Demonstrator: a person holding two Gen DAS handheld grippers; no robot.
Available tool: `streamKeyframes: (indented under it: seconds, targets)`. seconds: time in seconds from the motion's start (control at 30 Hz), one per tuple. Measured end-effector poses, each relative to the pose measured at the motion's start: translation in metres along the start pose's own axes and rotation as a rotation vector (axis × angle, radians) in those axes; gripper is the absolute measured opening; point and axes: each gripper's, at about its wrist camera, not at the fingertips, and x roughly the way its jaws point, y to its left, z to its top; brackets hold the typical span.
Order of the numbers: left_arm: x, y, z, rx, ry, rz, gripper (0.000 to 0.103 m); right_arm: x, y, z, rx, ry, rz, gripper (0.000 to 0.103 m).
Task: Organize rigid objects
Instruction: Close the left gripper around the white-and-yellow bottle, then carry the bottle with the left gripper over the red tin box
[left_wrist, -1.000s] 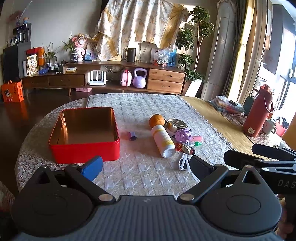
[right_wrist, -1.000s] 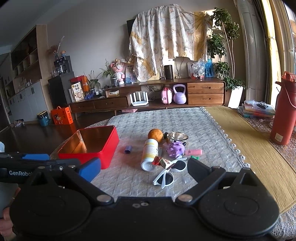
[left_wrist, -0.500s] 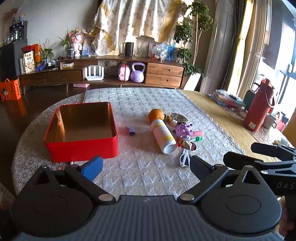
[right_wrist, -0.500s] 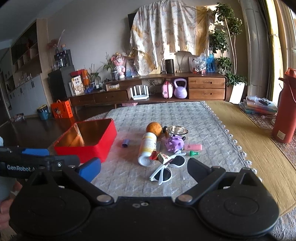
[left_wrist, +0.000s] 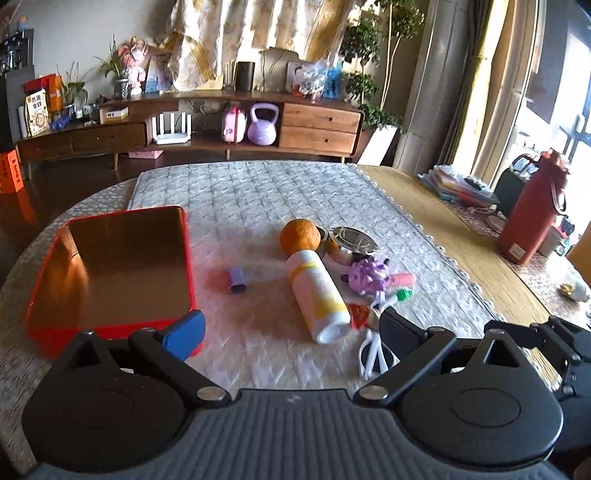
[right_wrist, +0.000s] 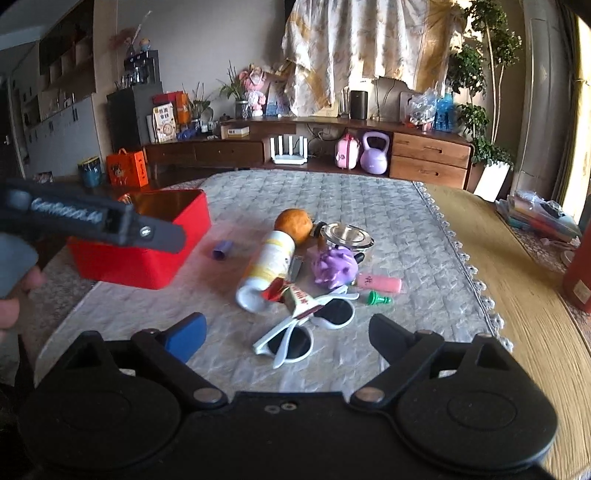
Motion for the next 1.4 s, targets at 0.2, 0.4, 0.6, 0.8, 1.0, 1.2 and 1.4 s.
streamKeyframes:
  seconds: [0.2, 0.4, 0.6, 0.8, 1.0, 1.2, 1.4]
  targets:
    - [0.052, -0.009, 0.021, -0.019, 0.07, -0.017, 0.101, 0.033, -0.01, 0.008, -0.075, 0.038, 0.035, 0.081]
    - [0.102, -0.005, 0.033, -0.074, 0.159, 0.004, 0.1, 0.055, -0.009, 0.012, -0.19, 0.055, 0.06, 0.069]
    - [0.131, -0.009, 0.033, -0.056, 0.199, 0.02, 0.099, 0.071, -0.011, 0.013, -0.231, 0.081, 0.083, 0.057]
    - [0.148, -0.01, 0.031, -0.063, 0.233, 0.018, 0.089, 0.079, -0.013, 0.013, -0.237, 0.111, 0.108, 0.039]
    - [0.159, -0.011, 0.027, -0.071, 0.273, -0.005, 0.065, 0.077, -0.014, 0.013, -0.24, 0.102, 0.098, 0.029]
    - [0.158, -0.012, 0.025, -0.064, 0.262, -0.005, 0.047, 0.076, -0.016, 0.015, -0.235, 0.097, 0.088, 0.026]
    - [0.151, -0.012, 0.023, -0.033, 0.25, 0.025, 0.045, 0.072, -0.012, 0.017, -0.235, 0.098, 0.064, 0.024]
